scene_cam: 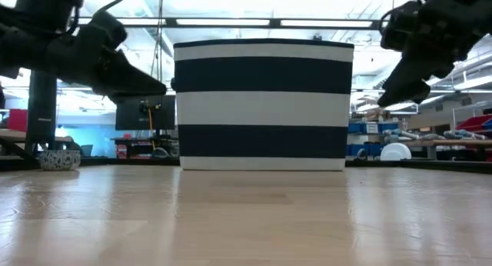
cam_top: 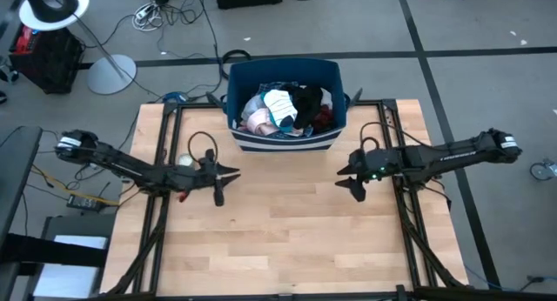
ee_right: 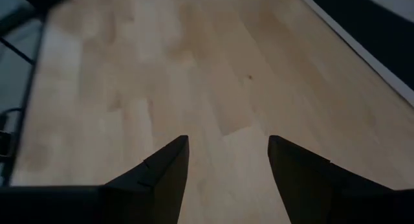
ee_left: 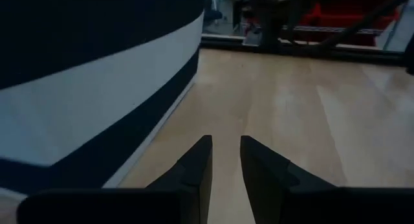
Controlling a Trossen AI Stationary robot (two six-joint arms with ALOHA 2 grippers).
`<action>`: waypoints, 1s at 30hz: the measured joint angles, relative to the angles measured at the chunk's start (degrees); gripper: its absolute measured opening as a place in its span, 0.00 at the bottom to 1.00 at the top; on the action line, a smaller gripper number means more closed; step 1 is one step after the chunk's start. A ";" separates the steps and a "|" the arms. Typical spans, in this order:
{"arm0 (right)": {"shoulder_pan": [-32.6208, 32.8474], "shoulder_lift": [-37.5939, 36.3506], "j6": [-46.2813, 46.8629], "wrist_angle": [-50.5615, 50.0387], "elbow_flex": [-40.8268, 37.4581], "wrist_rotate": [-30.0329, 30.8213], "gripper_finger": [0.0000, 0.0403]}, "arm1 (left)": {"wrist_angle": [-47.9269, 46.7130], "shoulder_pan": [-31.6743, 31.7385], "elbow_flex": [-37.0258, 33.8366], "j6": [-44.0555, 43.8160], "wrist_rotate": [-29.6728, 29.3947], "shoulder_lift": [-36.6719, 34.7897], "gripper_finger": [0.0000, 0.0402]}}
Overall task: Sort clothes
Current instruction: Return to Home Position
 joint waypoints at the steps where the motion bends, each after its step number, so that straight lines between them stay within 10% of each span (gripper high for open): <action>1: 0.39 -1.49 -0.04 0.68 -0.78 0.09 0.53 | -0.39 0.41 -1.00 0.00 1.21 -1.73 0.21; 30: 9.04 -35.22 -7.70 11.26 -18.16 4.60 0.53 | -35.65 7.03 -6.54 -0.10 10.94 -47.12 0.21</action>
